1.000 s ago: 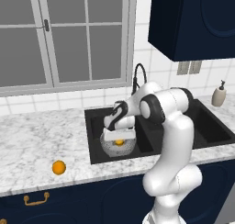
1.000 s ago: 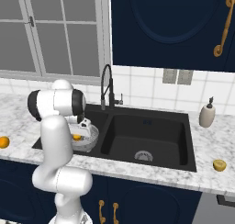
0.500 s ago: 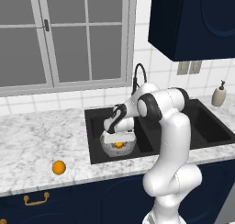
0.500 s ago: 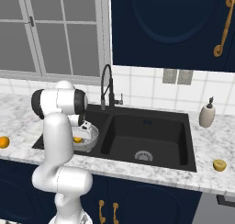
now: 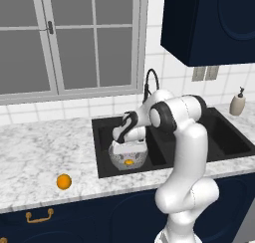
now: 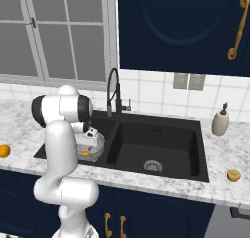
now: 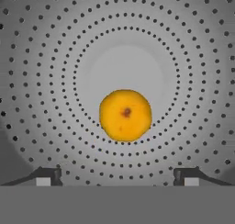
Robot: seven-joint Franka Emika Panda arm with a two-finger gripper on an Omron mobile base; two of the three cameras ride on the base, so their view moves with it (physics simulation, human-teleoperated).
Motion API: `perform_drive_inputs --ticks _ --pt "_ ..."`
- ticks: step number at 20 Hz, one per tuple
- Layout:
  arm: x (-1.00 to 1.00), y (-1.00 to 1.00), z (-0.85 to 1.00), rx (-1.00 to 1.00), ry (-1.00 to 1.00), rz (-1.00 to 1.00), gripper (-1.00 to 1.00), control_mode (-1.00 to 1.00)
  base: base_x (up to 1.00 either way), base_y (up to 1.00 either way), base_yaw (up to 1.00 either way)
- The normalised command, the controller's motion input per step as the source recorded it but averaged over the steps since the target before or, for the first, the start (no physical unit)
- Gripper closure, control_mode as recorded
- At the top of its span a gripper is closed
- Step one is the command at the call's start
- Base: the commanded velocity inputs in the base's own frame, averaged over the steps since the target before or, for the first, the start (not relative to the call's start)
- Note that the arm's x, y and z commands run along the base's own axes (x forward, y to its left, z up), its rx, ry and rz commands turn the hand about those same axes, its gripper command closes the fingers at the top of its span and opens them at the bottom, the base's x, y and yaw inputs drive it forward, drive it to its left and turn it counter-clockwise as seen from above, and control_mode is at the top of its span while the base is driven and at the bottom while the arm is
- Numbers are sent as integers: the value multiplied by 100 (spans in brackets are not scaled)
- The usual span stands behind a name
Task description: Put the colander in the sink, put the kiwi, tangerine, orange in the colander, and turn on the sink faucet and pour water over the colander.
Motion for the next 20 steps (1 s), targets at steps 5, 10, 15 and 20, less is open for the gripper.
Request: perform_drive_inputs --ticks 5,10,15,20 --pt "-30 -1 76 2 2 0 -100 -100 0 0 0" --pt "-59 4 56 0 1 0 -100 -100 0 0 0" --pt "-78 14 66 0 0 0 -100 -100 0 0 0" --pt "-95 34 78 1 0 0 -100 -100 0 0 0"
